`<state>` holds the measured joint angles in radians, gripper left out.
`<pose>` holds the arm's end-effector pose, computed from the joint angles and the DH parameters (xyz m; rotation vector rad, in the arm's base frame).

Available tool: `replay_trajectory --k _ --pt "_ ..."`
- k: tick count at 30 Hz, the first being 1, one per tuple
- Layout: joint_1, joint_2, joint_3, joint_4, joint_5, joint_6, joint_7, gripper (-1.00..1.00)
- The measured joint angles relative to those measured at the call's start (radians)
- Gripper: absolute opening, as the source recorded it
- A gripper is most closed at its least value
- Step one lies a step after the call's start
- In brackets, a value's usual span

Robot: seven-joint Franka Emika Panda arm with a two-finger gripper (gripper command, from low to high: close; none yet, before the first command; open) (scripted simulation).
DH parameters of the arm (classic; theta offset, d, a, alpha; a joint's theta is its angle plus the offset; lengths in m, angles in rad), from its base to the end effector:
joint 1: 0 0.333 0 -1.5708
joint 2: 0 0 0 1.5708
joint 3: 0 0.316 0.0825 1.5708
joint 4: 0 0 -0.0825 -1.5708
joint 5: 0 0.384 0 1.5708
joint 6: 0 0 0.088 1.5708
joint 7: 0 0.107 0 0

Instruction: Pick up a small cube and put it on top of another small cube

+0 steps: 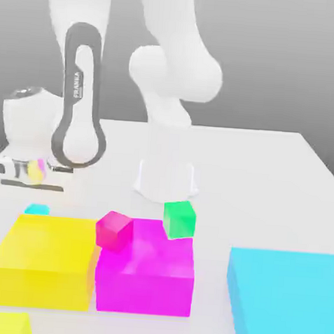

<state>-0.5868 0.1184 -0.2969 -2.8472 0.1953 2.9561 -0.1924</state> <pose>0.2108 -0.2853 0.1677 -2.8401 1.3395 0.0005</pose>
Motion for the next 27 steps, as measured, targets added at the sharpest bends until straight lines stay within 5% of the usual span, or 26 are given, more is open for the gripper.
replay_trajectory --k 4,9,27 --pt "-0.005 -0.127 -0.017 -0.017 -0.208 -0.102 0.175 -1.00" --pt "0.046 -0.218 0.045 0.002 -0.287 -0.208 0.336 -1.00" --pt "0.263 -0.509 0.319 0.076 -0.185 -0.575 0.664 -1.00"
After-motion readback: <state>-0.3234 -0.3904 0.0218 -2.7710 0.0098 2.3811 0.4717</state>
